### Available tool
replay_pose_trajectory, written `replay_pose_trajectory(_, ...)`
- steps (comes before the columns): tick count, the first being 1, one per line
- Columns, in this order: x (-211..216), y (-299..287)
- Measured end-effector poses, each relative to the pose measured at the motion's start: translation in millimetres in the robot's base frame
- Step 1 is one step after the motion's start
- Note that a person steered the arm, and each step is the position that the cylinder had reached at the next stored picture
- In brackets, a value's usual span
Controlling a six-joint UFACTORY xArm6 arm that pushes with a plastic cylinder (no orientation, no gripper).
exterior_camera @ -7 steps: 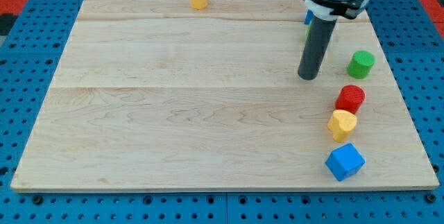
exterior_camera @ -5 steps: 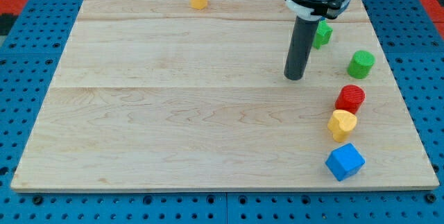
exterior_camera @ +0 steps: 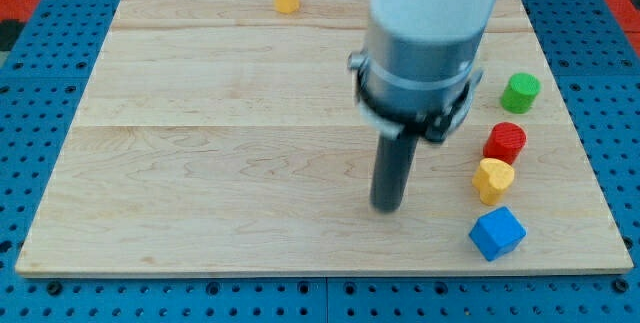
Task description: Place your arm top side of the blue cube
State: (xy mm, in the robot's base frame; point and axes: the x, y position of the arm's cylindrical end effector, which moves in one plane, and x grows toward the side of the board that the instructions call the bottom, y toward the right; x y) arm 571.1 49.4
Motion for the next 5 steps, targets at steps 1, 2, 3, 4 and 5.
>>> replay_pose_trajectory(1,47.7,-11.9)
replay_pose_trajectory(2,47.3,-10.5)
replay_pose_trajectory(3,48.0,-2.5)
replay_pose_trajectory(4,45.7,54.2)
replay_pose_trajectory(5,32.6,54.4)
